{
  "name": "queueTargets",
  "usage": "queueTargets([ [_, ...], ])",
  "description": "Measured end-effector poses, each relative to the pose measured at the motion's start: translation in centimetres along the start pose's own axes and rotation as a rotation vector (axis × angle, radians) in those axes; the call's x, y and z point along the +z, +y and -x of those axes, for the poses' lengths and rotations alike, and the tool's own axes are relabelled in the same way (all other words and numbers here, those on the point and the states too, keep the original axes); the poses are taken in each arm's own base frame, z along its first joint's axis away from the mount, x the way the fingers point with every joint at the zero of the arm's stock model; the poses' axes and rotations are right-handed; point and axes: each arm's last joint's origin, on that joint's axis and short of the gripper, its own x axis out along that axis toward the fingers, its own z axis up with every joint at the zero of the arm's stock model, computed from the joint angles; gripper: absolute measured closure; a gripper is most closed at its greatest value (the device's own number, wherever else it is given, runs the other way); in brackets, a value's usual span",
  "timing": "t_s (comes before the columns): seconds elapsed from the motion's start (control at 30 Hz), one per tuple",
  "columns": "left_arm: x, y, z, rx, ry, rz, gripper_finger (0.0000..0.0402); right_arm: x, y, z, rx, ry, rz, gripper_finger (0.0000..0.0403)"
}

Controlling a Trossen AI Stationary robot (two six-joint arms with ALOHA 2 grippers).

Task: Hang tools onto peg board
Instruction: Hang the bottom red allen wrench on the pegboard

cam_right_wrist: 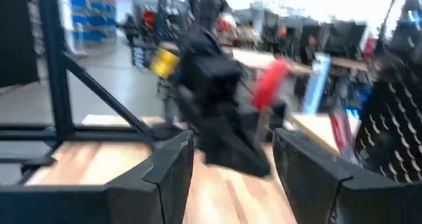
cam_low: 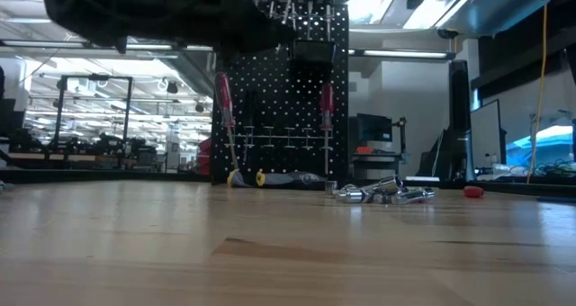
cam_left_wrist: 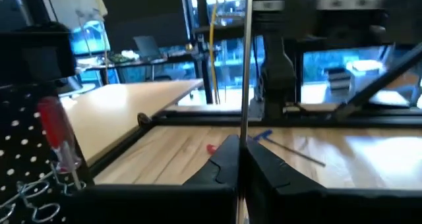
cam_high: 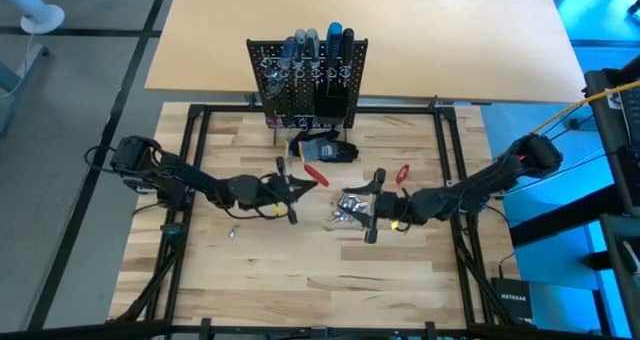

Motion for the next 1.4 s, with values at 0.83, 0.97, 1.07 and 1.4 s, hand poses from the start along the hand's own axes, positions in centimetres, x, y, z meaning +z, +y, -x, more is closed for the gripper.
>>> queueTargets([
  [0.83,-1.1,0.9,0.3,-0.039,0.024,0.052,0.0401,-4.2,-1.8,-3.4,-0.099,0.026,0.092,0.0196],
  [0.97,-1.4,1.7,0.0,-0.010,0.047,0.090,0.0401,-4.3,-1.8,-3.4,-0.096,0.033,0.078,0.0196],
  [1.07,-1.5,1.8,-0.1,-0.006,0.054,0.079,0.0401,-3.9,-1.9,-3.4,-0.126,-0.001,0.065,0.0196],
  [1.4,-1.2,1.1,-0.2,-0.037,0.068,-0.018,0.0401,-2.4,-2.5,-5.2,-0.095,-0.091,-0.066,0.0196],
])
